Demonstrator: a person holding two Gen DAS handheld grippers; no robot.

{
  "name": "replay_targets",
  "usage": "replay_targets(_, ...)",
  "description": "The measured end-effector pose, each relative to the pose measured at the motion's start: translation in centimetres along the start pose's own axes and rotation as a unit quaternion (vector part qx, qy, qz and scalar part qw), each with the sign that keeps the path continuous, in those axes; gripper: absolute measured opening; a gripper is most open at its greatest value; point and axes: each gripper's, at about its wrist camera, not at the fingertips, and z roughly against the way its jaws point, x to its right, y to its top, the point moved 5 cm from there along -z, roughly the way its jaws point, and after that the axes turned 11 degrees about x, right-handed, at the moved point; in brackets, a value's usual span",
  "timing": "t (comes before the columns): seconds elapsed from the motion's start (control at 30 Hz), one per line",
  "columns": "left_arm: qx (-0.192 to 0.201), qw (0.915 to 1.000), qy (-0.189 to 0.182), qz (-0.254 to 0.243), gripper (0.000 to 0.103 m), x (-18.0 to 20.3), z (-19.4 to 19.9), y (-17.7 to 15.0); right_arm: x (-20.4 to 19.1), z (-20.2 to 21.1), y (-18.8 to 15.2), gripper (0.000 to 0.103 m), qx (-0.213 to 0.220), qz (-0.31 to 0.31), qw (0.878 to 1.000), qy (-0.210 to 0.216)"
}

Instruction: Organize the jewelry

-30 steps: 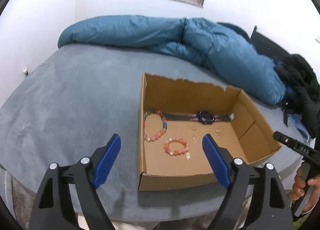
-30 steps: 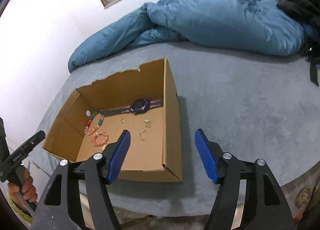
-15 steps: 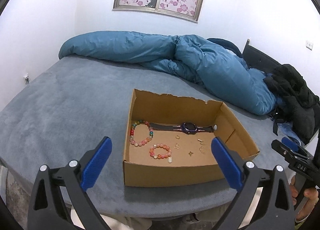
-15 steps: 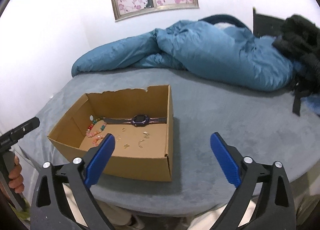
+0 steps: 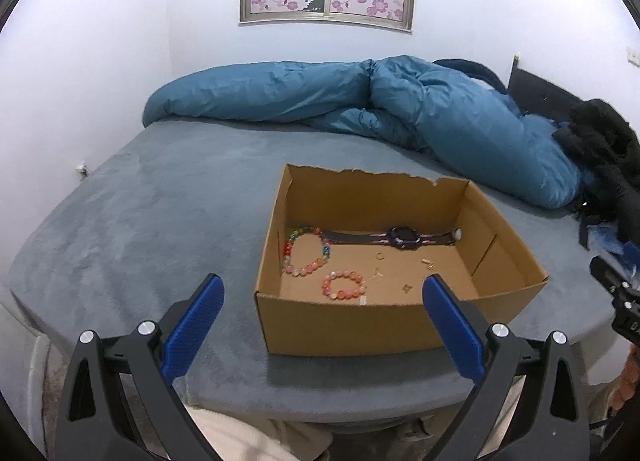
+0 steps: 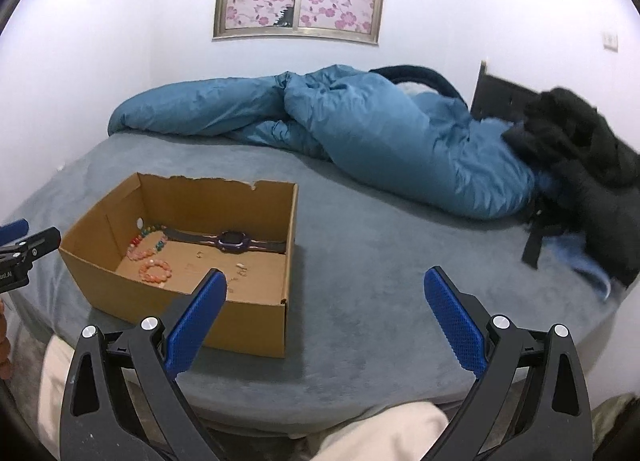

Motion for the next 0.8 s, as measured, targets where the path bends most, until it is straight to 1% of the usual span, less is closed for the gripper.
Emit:
replay_targets(0.07, -0.012, 0.9997, 0.011, -0.019, 0.097, 0.3, -0.2, -0.4, -0.2, 0.2, -0.1, 0.095, 0.004, 0.002, 1.0, -0.002)
replay_targets(0.1, -0.027, 0.999, 0.016, -0.033, 0.097, 0.6, -0.5, -0.7, -0.4, 0.3, -0.1, 0.095, 0.005, 0.001, 1.0, -0.003)
replay_targets(0.17, -0.044, 0.9979, 0.015, -0.045, 0.097, 0.9, -0.8, -1.0, -0.8, 0.4, -0.2, 0.095, 0.005, -0.001, 1.0, 0.002)
replay_targets(0.23, -0.044, 0.9973, 0.023, -0.055, 0.097, 1.1, -0.6, -1.2, -1.4, 0.6, -0.1, 0.095, 0.013, 0.009, 1.0, 0.002)
replay_targets(0.33, -0.041, 0.997, 0.025, -0.06, 0.097, 1.5, -0.4, -1.3, -2.4, 1.1, 0.4, 0.095, 0.019, 0.031, 0.999, 0.01)
replay_targets(0.43, -0.048, 0.9966, 0.029, -0.06, 0.097, 1.7, -0.3, -1.3, -3.0, 1.3, 0.8, 0.095, 0.019, 0.036, 0.999, 0.019)
replay_targets(0.6, -0.068, 0.9961, 0.034, -0.046, 0.097, 1.7, -0.6, -1.7, -3.3, 0.9, 0.5, 0.095, -0.009, 0.026, 0.999, 0.023)
replay_targets(0.73, -0.095, 0.9939, 0.028, -0.049, 0.097, 2.1, -0.9, -2.6, -3.9, 0.4, -0.4, 0.095, -0.043, 0.032, 0.998, 0.028)
replay_targets(0.8, -0.104, 0.9932, 0.024, -0.047, 0.097, 2.2, -1.1, -2.8, -4.0, 0.3, -0.7, 0.095, -0.049, 0.03, 0.998, 0.024)
